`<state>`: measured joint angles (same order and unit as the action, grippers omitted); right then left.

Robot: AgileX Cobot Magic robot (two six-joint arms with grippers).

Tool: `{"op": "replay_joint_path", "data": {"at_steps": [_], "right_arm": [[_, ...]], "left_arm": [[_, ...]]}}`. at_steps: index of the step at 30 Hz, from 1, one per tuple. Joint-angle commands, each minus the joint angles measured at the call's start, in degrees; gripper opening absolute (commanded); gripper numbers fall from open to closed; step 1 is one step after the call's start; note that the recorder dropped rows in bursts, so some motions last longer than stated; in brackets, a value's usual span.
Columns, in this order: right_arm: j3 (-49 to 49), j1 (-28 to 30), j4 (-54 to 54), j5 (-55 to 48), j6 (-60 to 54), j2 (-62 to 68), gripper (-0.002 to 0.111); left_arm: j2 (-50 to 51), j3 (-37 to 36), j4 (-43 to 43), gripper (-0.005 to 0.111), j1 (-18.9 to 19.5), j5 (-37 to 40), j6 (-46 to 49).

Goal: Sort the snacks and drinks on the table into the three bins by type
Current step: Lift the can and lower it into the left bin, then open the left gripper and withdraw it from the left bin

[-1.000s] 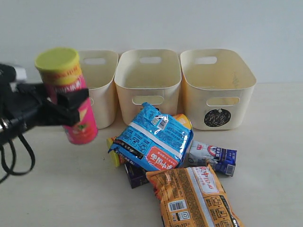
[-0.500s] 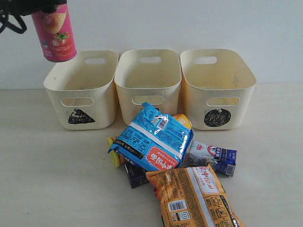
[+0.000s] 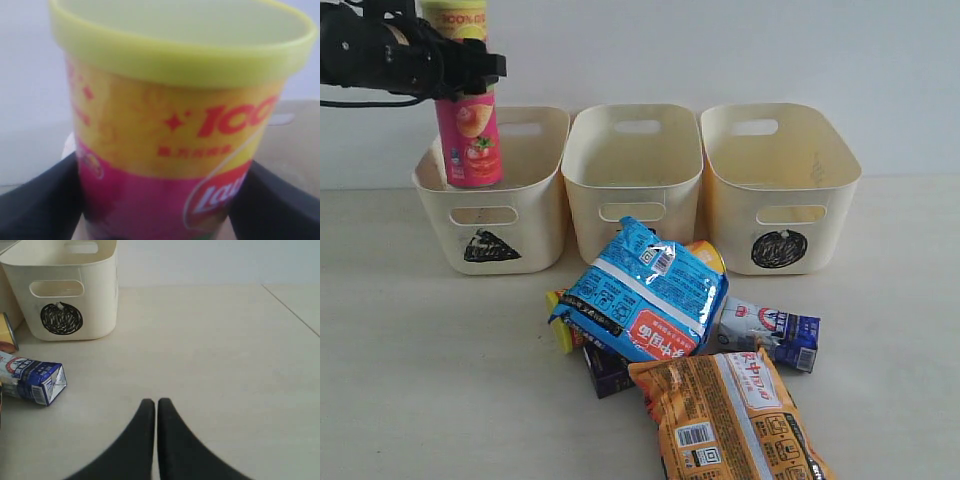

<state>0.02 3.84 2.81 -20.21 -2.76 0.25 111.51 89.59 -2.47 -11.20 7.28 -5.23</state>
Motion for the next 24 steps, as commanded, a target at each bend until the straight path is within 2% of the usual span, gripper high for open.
{"op": "replay_joint_path", "data": {"at_steps": [1, 2, 3, 6, 7, 10, 12, 16, 18, 21, 24], "right_arm": [[-0.02, 0.19, -0.34, 0.45, -0.08, -0.25, 0.0], [-0.02, 0.19, -0.34, 0.45, -0.08, -0.25, 0.0], [-0.02, 0.19, -0.34, 0.45, -0.18, -0.25, 0.0], [-0.02, 0.19, -0.34, 0.45, -0.18, -0.25, 0.0], [-0.02, 0.19, -0.34, 0.45, -0.18, -0.25, 0.0], [-0.02, 0.19, -0.34, 0.45, -0.07, -0.25, 0.0], [-0.02, 0.19, -0.34, 0.45, -0.07, -0.25, 0.0], [-0.02, 0.19, -0.34, 0.58, -0.18, -0.25, 0.0], [-0.02, 0.19, -0.34, 0.58, -0.18, -0.25, 0.0], [-0.02, 0.19, -0.34, 0.58, -0.18, -0.25, 0.0], [-0.02, 0.19, -0.34, 0.6, -0.08, -0.25, 0.0]], "left_arm": [[2.17, 0.44, 0.55, 0.011, 0.13, 0.05, -0.55], [2.63, 0.44, 0.55, 0.018, 0.13, 0.05, -0.55], [3.07, 0.44, 0.55, 0.029, 0.13, 0.05, -0.55], [3.44, 0.44, 0.55, 0.075, 0.13, -1.17, -0.55], [3.44, 0.44, 0.55, 0.084, 0.13, -1.46, -0.55], [3.11, 0.49, 0.55, 0.098, 0.13, -1.38, -0.55], [2.5, 0.49, 0.55, 0.101, 0.13, -1.18, -0.55], [0.26, 0.49, 0.55, 0.1, 0.13, 0.99, -0.55], [-1.73, 0.49, 0.55, 0.094, 0.13, 3.72, -0.55], [-5.75, 0.49, 0.55, 0.071, 0.13, 9.36, -0.55], [-9.51, -0.39, 0.55, 0.026, 0.13, 14.18, 0.12]]}}
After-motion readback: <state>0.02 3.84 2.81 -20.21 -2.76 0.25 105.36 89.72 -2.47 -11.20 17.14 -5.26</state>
